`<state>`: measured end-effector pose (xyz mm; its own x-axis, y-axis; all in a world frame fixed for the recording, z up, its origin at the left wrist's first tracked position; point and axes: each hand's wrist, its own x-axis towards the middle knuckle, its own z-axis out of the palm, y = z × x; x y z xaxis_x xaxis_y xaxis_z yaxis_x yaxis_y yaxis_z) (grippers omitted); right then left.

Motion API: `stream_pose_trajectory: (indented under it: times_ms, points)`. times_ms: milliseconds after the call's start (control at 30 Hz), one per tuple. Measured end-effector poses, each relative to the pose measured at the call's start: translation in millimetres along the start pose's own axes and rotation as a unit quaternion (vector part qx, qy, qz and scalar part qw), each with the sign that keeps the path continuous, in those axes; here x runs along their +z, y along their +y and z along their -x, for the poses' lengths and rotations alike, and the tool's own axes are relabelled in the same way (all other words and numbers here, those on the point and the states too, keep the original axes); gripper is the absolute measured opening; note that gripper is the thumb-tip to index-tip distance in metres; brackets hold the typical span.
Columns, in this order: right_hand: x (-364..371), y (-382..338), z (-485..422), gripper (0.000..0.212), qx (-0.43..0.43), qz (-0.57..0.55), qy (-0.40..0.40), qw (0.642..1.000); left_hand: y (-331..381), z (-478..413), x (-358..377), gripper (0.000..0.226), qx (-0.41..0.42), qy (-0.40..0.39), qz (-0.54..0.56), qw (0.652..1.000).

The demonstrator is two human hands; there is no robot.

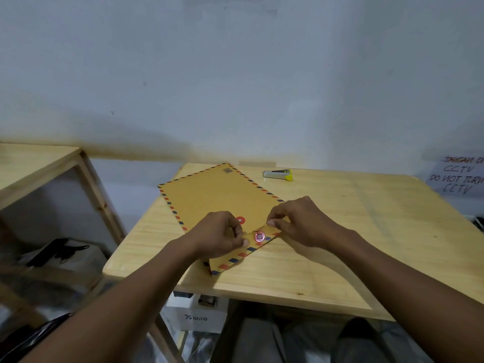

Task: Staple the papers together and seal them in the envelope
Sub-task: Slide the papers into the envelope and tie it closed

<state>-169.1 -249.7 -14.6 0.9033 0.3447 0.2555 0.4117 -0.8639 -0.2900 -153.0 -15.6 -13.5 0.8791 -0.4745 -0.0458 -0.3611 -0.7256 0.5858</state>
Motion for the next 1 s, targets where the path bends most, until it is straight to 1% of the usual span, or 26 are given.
stream_pose_trajectory:
  times_ms: [100,167,200,267,333,400,467,500,567,633,767,867,1000]
  points:
    - [-11.2,-9.1,-10.4,0.017,0.012,-0.037,-0.003,0.999,1.8,-4.1,-14.9,0.018,-0.018,-0.092,-0.015,0.995]
    - [-20.7,-17.8,-21.7,0.016,0.023,-0.068,-0.044,0.996,0.5,-4.1,-24.3,0.018,-0.022,-0.119,-0.010,0.993]
    - [-24.8,-22.9,-26.7,0.016,0.025,-0.078,-0.068,0.994,-1.4,-3.1,-26.3,0.018,-0.020,-0.115,-0.006,0.993]
    - [-26.8,-32.8,-38.1,0.015,0.015,-0.080,-0.105,0.991,-8.9,0.2,-25.2,0.022,-0.010,-0.071,-0.020,0.997]
    - [-21.9,-39.8,-50.2,0.013,0.007,-0.075,-0.128,0.989,-20.5,1.7,-17.1,0.038,-0.010,-0.007,-0.064,0.998]
    - [-12.2,-42.2,-62.4,0.012,0.021,-0.095,-0.146,0.984,-32.3,1.7,-7.6,0.055,-0.026,0.031,-0.099,0.994]
    - [-0.7,-43.0,-72.4,0.013,0.035,-0.108,-0.169,0.979,-40.4,2.1,-0.3,0.077,-0.048,0.036,-0.113,0.992]
    - [5.3,-42.7,-77.7,0.015,0.031,-0.091,-0.177,0.979,-42.5,2.3,1.6,0.085,-0.054,0.036,-0.106,0.992]
    - [15.9,-43.9,-87.7,0.017,0.024,-0.062,-0.198,0.978,-44.1,1.8,1.5,0.093,-0.053,0.034,-0.085,0.994]
    - [23.2,-46.4,-96.6,0.016,0.020,-0.067,-0.208,0.976,-45.3,0.2,-2.1,0.095,-0.049,0.022,-0.069,0.996]
    - [33.1,-46.4,-106.7,0.013,0.020,-0.109,-0.196,0.974,-50.9,-3.2,-7.8,0.098,-0.046,0.007,-0.045,0.998]
    - [35.6,-35.9,-112.0,0.011,0.042,-0.127,-0.202,0.970,-52.7,-5.1,-8.9,0.094,-0.049,0.008,-0.043,0.998]
    - [29.8,-22.0,-115.8,0.010,0.075,-0.114,-0.225,0.965,-52.5,-8.0,-10.3,0.091,-0.051,0.006,-0.048,0.998]
